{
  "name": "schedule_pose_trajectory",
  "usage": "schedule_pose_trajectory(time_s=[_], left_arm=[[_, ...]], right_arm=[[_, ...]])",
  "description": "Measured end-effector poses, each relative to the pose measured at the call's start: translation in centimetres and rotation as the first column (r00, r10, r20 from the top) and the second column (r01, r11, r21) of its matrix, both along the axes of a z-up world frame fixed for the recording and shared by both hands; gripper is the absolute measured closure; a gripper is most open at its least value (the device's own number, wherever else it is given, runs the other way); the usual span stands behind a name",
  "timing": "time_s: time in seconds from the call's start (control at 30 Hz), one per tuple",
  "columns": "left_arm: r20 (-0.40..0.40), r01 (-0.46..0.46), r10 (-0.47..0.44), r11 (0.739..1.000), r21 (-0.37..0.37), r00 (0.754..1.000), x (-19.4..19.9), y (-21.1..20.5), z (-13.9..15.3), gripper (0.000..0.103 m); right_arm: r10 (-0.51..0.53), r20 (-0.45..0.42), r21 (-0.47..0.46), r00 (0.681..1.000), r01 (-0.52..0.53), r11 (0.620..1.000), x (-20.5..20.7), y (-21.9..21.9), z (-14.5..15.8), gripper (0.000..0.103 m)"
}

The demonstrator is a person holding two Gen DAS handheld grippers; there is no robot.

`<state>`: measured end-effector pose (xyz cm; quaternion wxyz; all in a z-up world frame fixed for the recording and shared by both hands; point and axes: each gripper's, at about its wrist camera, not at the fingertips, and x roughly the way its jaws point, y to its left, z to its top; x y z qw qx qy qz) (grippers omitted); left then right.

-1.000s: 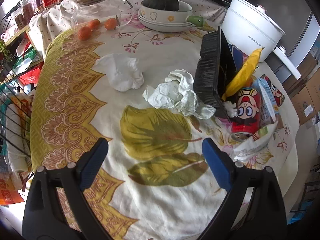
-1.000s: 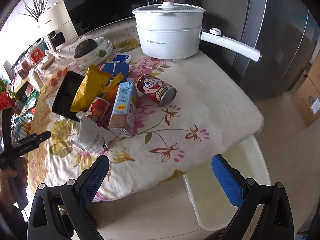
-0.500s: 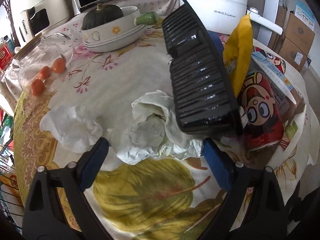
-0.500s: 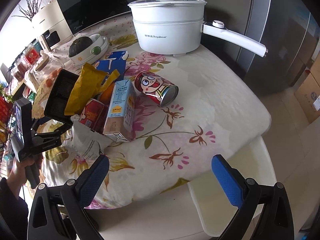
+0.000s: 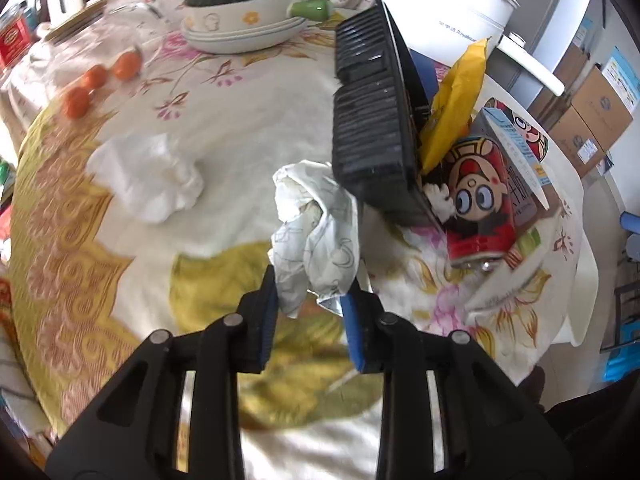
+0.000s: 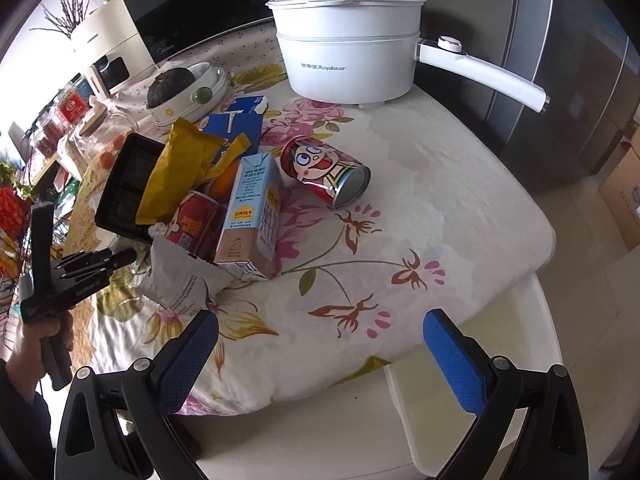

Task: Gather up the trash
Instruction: 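Lift the tissue with the left gripper while the right gripper grasps the grey wrapper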

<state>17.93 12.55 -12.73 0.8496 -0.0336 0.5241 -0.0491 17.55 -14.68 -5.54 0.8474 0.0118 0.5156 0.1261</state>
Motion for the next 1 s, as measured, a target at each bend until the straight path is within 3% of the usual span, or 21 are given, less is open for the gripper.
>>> schedule_pose_trajectory(time_s=[0.17, 0.3, 0.4, 0.5, 0.8, 0.93, 1.0], left_arm=[[-0.006, -0.073, 0.073, 0.997, -0.004, 0.997, -3.7, 0.4, 2.1, 0.073], [0.006, -0.101, 0.101, 0.994, 0.044, 0.995, -6.5, -0.1, 3.9, 0.073], [0.026, -0.101, 0.1, 0.994, 0.046, 0.995, -8.2, -0.4, 5.0, 0.073], [0.021, -0.092, 0.091, 0.994, 0.061, 0.996, -8.5, -0.3, 4.9, 0.073], [-0.005, -0.105, 0.105, 0.994, -0.026, 0.994, -7.7, 1.3, 4.9, 0.073], [-0.003, -0.09, 0.09, 0.996, -0.026, 0.996, -8.0, 1.2, 5.0, 0.073], [0.0, -0.085, 0.085, 0.996, -0.022, 0.996, -8.1, 1.2, 5.1, 0.072]], right_arm=[[0.058, -0.046, 0.085, 0.997, -0.054, 0.995, 0.0, 2.3, -1.1, 0.0], [0.081, -0.088, 0.167, 0.993, -0.066, 0.984, 0.2, 4.6, -2.4, 0.0], [0.072, -0.171, 0.224, 0.983, -0.033, 0.974, 0.7, 6.0, -3.8, 0.001], [0.053, -0.202, 0.263, 0.978, 0.002, 0.965, 1.3, 6.8, -5.2, 0.002], [-0.021, -0.227, 0.37, 0.974, 0.106, 0.923, 3.3, 8.3, -7.4, 0.005], [-0.049, -0.227, 0.388, 0.973, 0.137, 0.911, 3.7, 8.8, -7.9, 0.014], [-0.05, -0.218, 0.387, 0.975, 0.134, 0.912, 3.8, 9.1, -7.8, 0.025]])
